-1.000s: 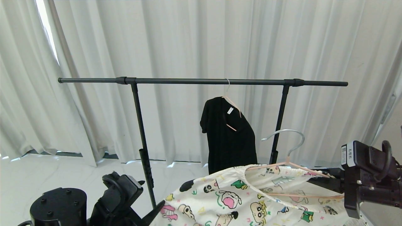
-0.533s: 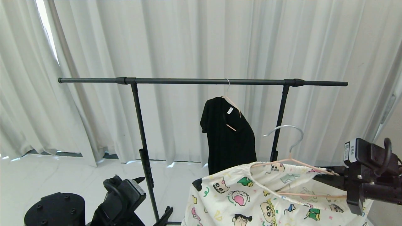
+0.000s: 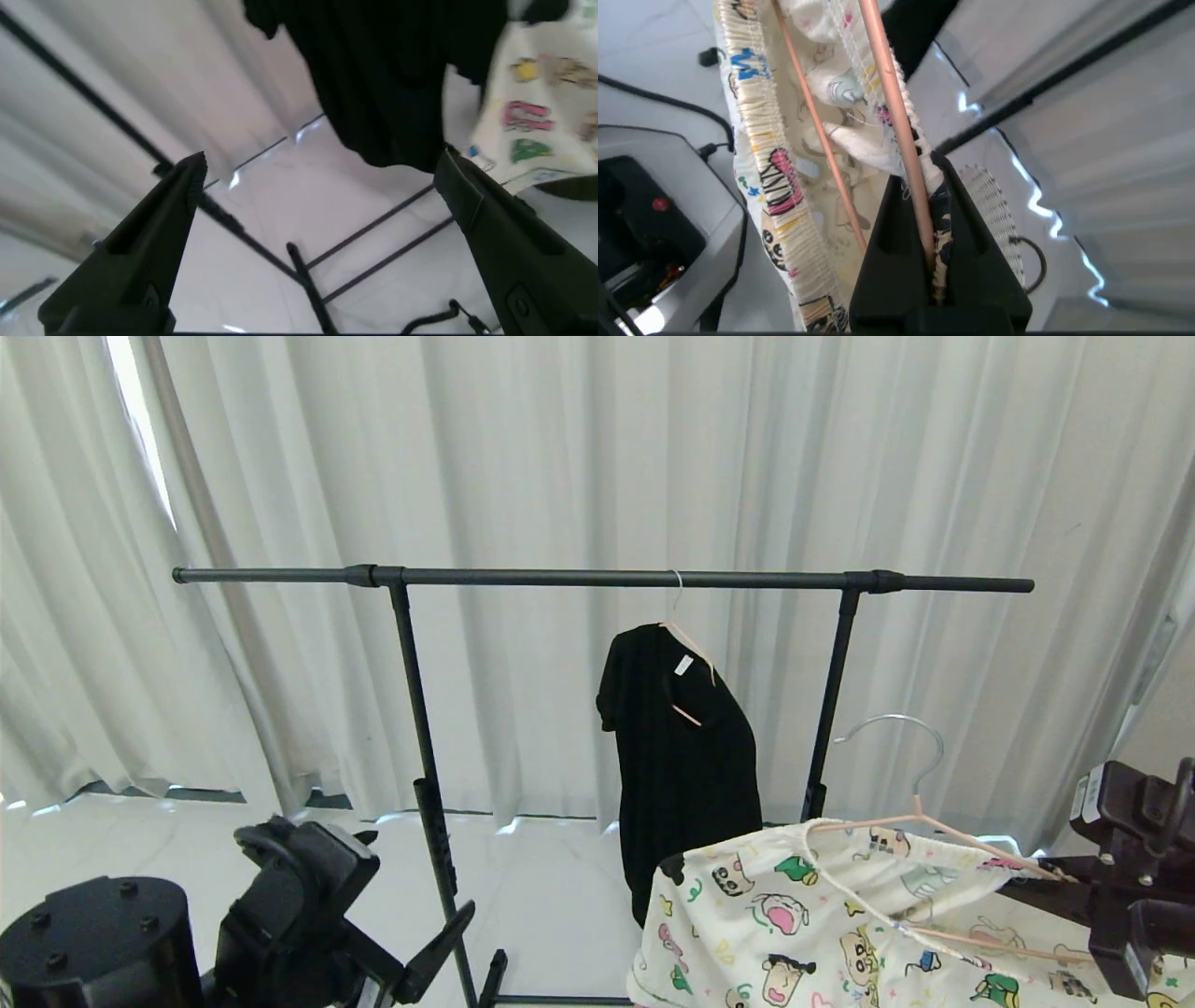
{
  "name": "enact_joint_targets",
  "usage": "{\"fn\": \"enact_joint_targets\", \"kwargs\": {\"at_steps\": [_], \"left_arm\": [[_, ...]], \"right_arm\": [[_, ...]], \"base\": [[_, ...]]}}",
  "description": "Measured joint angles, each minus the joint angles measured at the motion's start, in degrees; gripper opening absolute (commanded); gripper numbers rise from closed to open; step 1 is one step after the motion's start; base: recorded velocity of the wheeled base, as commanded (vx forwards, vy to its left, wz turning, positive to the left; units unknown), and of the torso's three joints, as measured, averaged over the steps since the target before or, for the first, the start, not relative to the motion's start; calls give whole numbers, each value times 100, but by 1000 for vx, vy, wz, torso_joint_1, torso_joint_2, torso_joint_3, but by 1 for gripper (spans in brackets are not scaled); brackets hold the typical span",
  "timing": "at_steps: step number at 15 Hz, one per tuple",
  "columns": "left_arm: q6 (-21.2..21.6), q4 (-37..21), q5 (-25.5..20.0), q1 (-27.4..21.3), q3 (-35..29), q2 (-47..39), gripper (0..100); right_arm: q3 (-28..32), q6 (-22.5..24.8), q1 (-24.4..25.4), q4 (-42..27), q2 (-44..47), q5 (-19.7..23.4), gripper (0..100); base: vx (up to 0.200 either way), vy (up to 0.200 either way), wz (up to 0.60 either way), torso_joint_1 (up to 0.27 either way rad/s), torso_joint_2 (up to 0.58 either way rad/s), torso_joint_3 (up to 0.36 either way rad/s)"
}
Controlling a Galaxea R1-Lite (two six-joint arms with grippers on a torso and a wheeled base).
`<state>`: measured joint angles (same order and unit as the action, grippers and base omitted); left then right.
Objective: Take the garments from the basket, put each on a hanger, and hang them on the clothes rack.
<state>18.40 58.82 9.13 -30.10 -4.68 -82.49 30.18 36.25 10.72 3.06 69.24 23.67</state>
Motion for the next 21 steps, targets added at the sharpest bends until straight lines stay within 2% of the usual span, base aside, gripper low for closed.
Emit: {"fn": "enact_joint_targets", "kwargs": {"at_steps": [2, 5, 7, 8, 10, 12, 14, 18, 21], "left_arm": [[-302, -1409, 0, 286, -733, 311, 100], [-885, -4117, -2, 447, -1907, 879, 100], [-1030, -5385, -7, 488, -2202, 1368, 100], [-1068, -5686, -10, 499, -2227, 1596, 100], [-1107, -5726, 9, 513, -2138, 1866, 100], [-1118, -5719, 444, 675, -2103, 1993, 100], [-1118, -5719, 641, 872, -2054, 2061, 100], [-1107, -5721, 749, 1078, -1852, 2155, 100], [-1081, -5683, 745, 1086, -1822, 2175, 100]], "right_arm": [[-28, -221, -66, -5, -30, -61, 0], [-124, -503, -88, -9, -50, -268, 0], [-150, -547, -88, -11, -54, -461, 0], [-157, -577, -88, -11, -59, -534, 0], [-158, -627, -88, -11, -61, -644, 0], [-168, -744, -91, -112, -59, -1204, 0], [-169, -992, -91, -273, -59, -1664, 0], [-232, -2172, -88, -306, -59, -2556, 0], [-210, -2679, -90, -282, -37, -2742, 0]], "base": [[0, 0, 0, 0, 0, 0], [0, 0, 0, 0, 0, 0], [0, 0, 0, 0, 0, 0], [0, 0, 0, 0, 0, 0], [0, 0, 0, 0, 0, 0], [0, 0, 0, 0, 0, 0], [0, 0, 0, 0, 0, 0], [0, 0, 0, 0, 0, 0], [0, 0, 0, 0, 0, 0]]}}
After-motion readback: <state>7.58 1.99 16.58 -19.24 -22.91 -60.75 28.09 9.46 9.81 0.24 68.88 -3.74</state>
